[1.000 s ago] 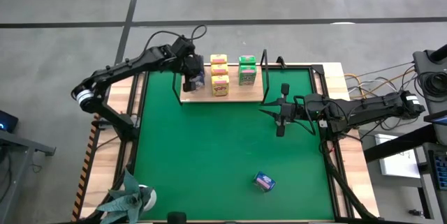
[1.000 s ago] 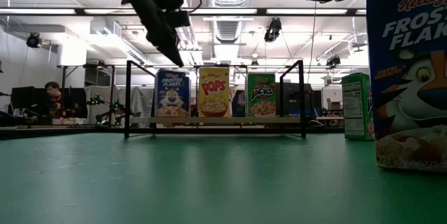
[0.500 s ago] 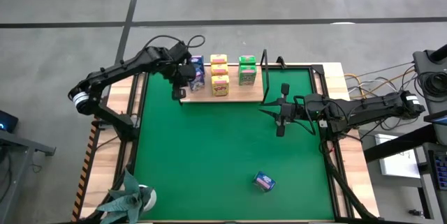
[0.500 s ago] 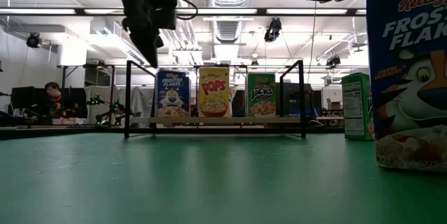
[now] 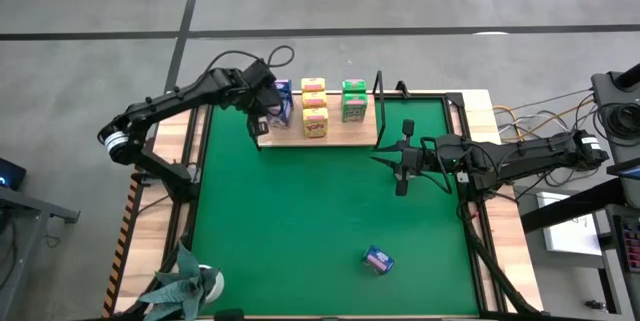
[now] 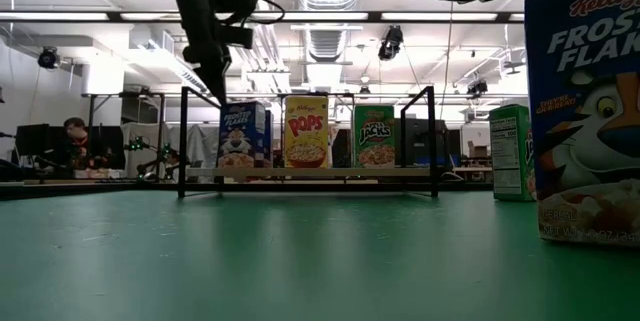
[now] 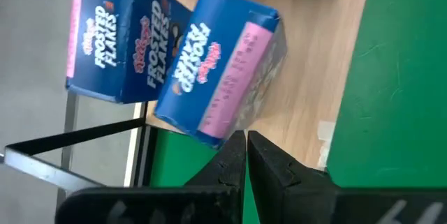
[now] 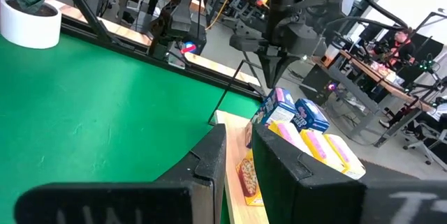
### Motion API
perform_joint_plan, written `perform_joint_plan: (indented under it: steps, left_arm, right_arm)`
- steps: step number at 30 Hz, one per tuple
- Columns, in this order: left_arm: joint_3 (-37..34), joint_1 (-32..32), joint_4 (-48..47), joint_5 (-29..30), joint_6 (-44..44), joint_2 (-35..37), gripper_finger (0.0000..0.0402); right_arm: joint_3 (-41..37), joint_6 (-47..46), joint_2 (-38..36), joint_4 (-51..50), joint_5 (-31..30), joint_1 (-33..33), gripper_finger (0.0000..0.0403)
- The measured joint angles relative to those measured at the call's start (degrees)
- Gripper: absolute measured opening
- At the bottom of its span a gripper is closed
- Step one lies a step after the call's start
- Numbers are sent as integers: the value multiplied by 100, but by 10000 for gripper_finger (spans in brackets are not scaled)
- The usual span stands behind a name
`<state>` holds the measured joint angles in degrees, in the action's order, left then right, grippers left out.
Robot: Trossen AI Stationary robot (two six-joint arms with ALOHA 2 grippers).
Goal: Stack cereal on shelf
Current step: Put the top blue cereal box on the shelf aligned with the other blue cereal box
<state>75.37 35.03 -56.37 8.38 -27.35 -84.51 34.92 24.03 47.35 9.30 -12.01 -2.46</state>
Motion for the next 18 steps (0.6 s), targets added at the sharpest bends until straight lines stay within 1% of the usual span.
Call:
perform_joint_plan:
  steps: [6, 11, 18]
  left_arm:
    - [0, -15, -34, -27, 75, 0, 0]
    - [-2, -17, -114, 273, 181, 51, 0]
    - [68, -17, 170, 264, 219, 114, 0]
  right_arm:
    - [0, 2, 0, 0, -2, 0, 61]
    - [0, 2, 0, 0, -2, 0, 61]
    - [0, 13, 0, 3, -2, 0, 61]
